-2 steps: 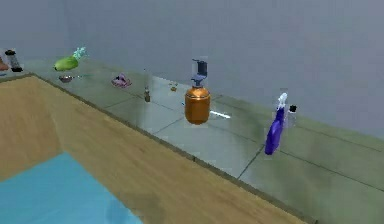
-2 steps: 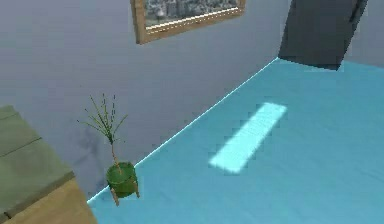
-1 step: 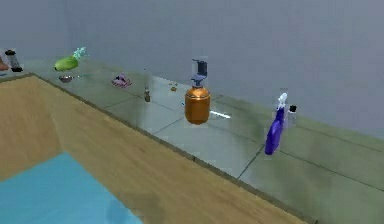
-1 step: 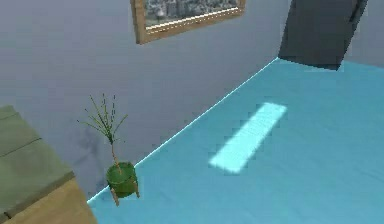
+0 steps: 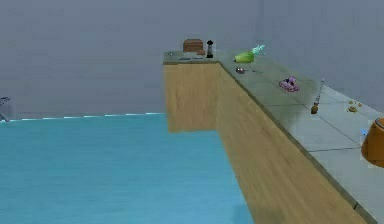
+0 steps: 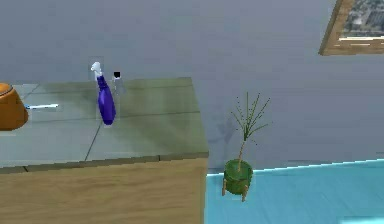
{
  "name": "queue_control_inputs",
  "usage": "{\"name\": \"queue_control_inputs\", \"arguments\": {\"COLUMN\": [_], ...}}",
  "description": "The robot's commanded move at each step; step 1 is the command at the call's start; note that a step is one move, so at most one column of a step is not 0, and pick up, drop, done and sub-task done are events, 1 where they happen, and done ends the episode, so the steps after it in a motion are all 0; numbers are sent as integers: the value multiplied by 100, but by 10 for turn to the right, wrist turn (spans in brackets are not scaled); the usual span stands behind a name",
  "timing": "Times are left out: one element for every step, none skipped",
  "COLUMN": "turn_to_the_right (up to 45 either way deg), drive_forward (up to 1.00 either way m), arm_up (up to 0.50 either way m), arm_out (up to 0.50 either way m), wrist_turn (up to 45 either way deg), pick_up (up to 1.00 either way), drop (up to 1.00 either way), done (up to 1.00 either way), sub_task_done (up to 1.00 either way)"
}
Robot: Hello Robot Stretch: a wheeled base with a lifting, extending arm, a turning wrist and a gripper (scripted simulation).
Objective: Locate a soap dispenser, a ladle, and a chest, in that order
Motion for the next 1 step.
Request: {"name": "queue_control_inputs", "arguments": {"turn_to_the_right": [-30], "drive_forward": [0], "arm_up": [0], "arm_out": [0], "wrist_turn": [0], "pick_up": [0], "drop": [0], "done": [0], "sub_task_done": [0]}}
